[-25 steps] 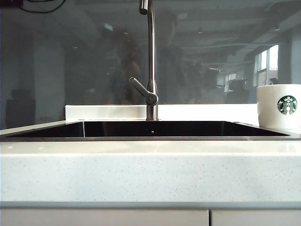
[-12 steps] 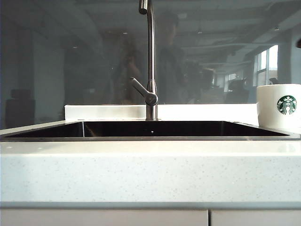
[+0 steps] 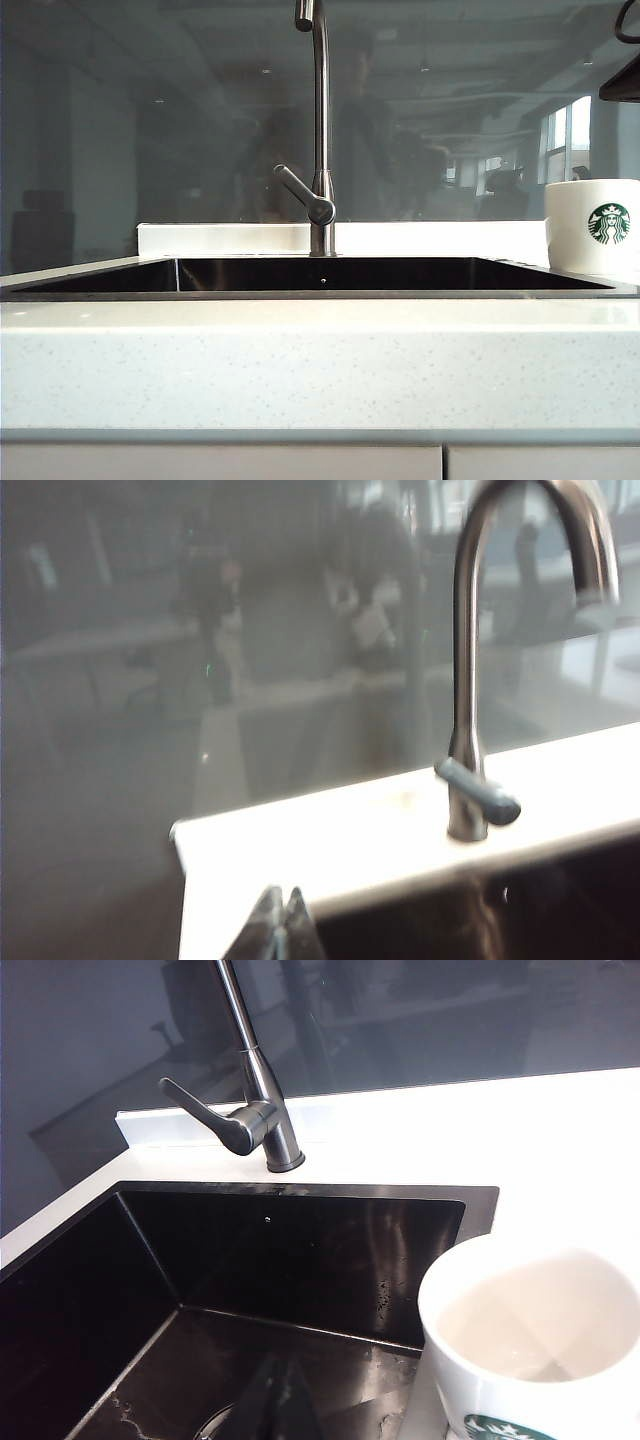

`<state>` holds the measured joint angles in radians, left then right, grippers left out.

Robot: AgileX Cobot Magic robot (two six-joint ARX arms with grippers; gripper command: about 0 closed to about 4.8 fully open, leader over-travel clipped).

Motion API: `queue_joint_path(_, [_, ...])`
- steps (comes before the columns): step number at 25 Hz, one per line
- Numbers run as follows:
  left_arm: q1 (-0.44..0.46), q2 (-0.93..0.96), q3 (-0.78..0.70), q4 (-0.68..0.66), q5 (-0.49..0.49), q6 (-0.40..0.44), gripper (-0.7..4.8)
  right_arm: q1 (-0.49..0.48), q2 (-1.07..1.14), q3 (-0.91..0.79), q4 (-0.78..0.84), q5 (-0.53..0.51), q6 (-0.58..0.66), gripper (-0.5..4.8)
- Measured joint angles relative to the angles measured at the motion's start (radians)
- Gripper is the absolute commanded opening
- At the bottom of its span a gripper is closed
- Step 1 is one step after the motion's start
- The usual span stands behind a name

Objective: Pick up the mug next to the sink, go to the faucet to get some water, pour the water into the sink, and finally put the mug back to its place.

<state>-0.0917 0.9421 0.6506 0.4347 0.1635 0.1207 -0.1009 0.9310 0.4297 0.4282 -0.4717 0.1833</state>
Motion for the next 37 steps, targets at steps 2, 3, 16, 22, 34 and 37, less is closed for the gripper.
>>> queue_joint_path(2, [0.001, -0.102, -0.14, 0.017, -0.01, -0.024, -0.04, 0.0, 0.0, 0.0, 0.001, 0.0, 0.0, -0.09])
queue_joint_path(3, [0.001, -0.128, -0.187, 0.022, -0.01, -0.048, -0.04, 0.0, 0.0, 0.0, 0.0, 0.0, 0.0, -0.09])
queue_joint_path(16, [0.001, -0.328, -0.497, 0.081, -0.007, -0.204, -0.04, 0.0, -0.002, 0.0, -0.005, 0.008, 0.0, -0.08])
queue_joint_path(22, [0.001, -0.328, -0.497, 0.081, -0.007, -0.204, -0.05, 0.0, -0.002, 0.0, -0.005, 0.007, 0.0, -0.08])
queue_joint_path(34, [0.132, -0.781, -0.577, -0.303, -0.282, -0.123, -0.04, 0.0, -0.002, 0.0, -0.008, 0.004, 0.0, -0.08])
queue_joint_path(37, [0.151, -0.898, -0.637, -0.311, -0.198, -0.159, -0.04, 0.0, -0.002, 0.0, -0.008, 0.003, 0.0, -0.08])
